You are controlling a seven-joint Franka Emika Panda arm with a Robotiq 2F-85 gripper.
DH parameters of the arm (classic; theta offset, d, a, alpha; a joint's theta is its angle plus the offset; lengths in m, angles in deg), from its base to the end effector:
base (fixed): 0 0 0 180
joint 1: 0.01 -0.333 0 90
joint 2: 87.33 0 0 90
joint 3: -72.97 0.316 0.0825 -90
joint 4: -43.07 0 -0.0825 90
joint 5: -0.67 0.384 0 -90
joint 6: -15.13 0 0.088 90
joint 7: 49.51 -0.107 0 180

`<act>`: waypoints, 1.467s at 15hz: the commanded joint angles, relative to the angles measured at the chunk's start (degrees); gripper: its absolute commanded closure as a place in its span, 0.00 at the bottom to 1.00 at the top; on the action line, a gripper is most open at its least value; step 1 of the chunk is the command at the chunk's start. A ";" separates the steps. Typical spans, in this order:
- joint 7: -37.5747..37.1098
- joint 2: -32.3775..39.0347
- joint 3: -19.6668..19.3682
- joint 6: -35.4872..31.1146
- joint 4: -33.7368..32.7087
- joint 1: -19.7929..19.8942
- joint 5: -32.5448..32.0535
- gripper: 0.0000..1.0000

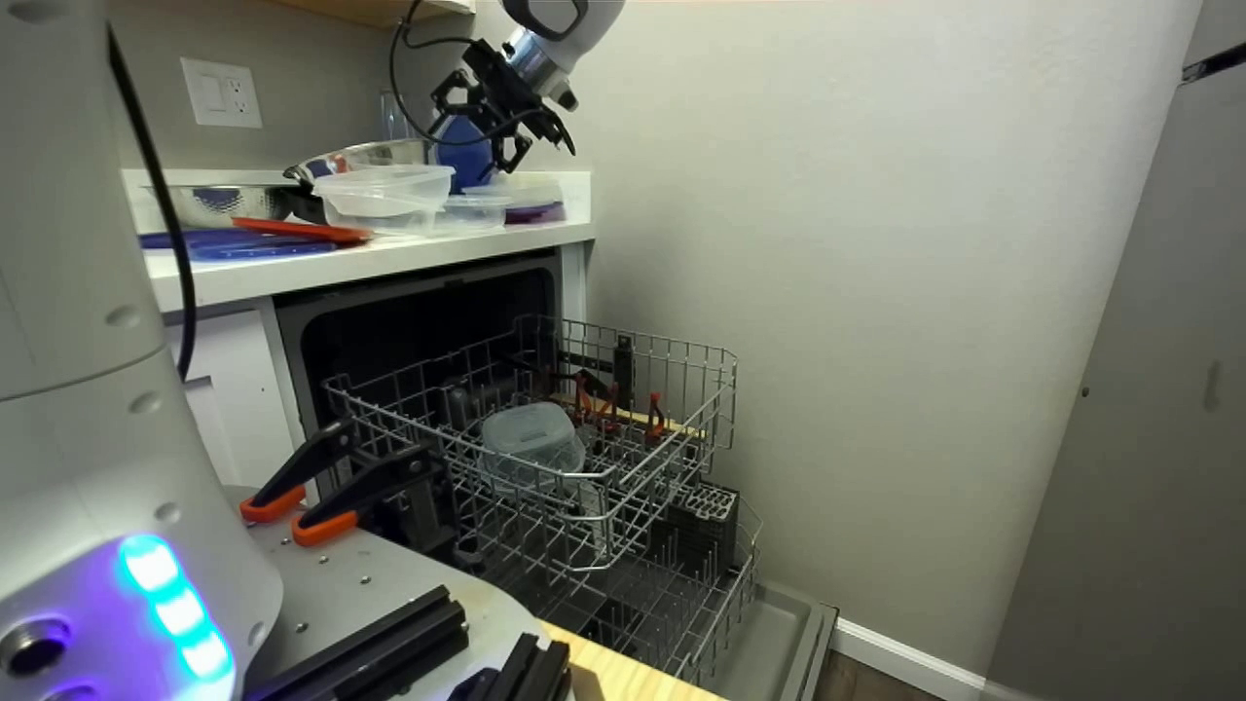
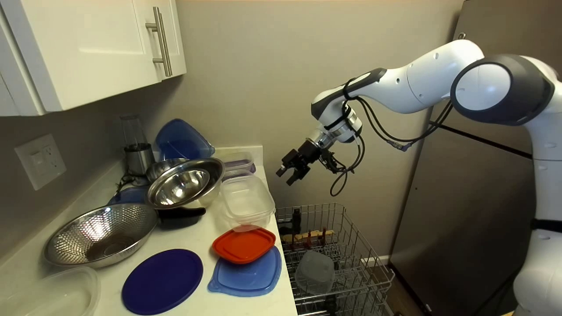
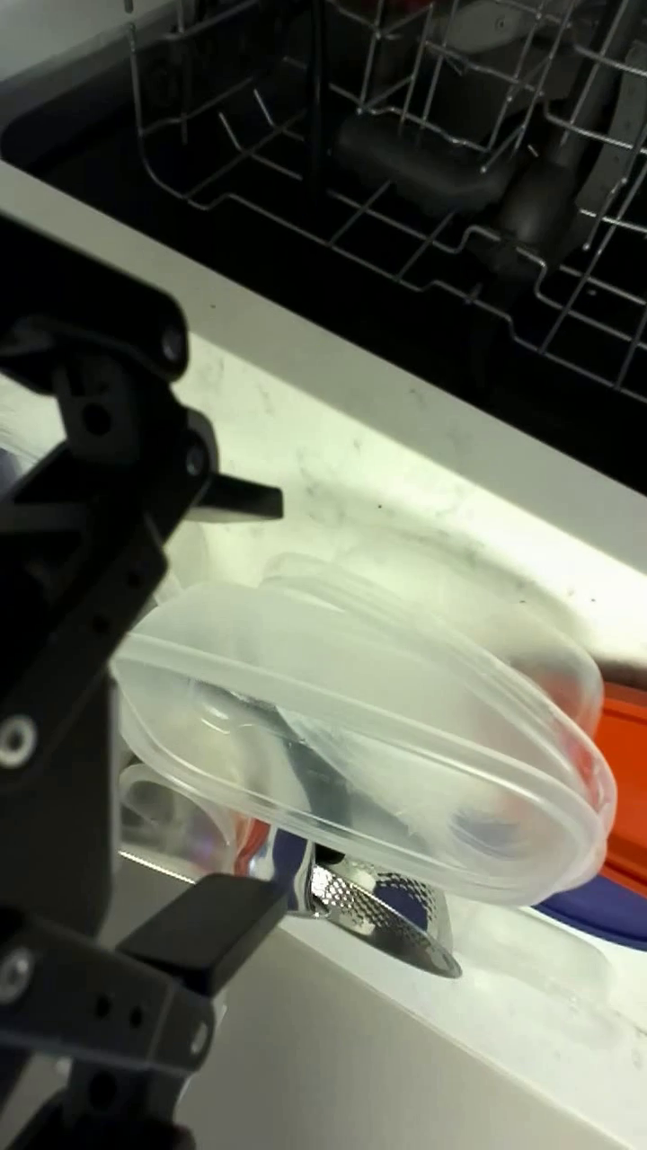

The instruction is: Lift the lunch box on top and put it on the dish rack in the dishwasher

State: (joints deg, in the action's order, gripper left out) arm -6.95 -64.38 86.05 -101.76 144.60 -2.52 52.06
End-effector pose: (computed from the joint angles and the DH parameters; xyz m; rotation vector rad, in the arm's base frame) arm 0.6158 0.2036 0.3518 -2.2048 -0.5809 -0.0922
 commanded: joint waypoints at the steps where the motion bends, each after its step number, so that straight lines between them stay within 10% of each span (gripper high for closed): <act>1: 0.08 -0.06 -0.80 0.29 -0.13 -0.75 0.28 0.00; 12: 7.77 7.87 -0.71 2.86 -5.60 1.22 5.28 0.00; 22: 18.73 25.80 0.09 23.45 -25.72 3.42 12.95 0.00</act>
State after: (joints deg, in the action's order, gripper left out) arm 10.56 -44.45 85.34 -84.48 125.85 0.69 63.31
